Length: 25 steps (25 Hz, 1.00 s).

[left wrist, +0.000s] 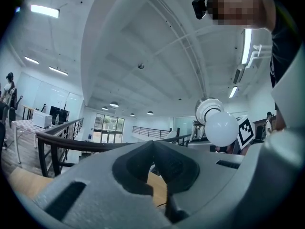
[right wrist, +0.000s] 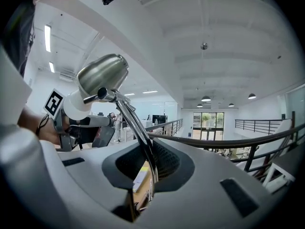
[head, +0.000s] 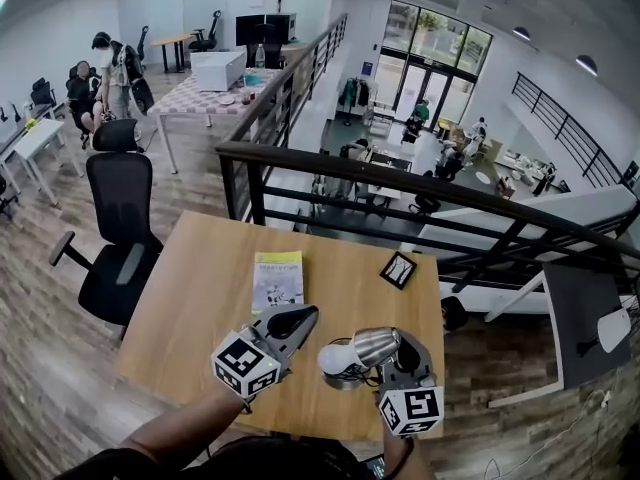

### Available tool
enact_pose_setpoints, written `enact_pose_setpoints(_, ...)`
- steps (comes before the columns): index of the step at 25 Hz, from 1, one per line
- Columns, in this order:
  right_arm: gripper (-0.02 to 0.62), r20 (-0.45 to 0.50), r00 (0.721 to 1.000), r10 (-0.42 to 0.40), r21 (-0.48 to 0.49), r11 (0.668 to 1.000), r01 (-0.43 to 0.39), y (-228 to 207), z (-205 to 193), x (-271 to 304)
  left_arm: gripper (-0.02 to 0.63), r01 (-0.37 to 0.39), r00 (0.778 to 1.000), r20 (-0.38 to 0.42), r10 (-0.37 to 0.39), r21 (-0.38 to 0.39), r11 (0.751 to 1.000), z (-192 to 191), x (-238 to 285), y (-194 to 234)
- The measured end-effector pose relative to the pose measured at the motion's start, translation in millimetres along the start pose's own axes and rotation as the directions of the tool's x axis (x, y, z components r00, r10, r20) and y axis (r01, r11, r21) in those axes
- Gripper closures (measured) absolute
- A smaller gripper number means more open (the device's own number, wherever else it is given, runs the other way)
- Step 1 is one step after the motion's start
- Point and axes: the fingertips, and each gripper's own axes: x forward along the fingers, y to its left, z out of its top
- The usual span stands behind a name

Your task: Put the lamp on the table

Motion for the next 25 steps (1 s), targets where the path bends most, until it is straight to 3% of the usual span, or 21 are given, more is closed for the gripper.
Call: enact_pose_setpoints(25, 0.551, -0.082, 0.996, 0.042, -0.030, 0.999, -0.044, -76, -56, 80, 0.598, -0.049, 0.993, -0.106, 0.047, -0.019, 0.999, -66, 88, 49)
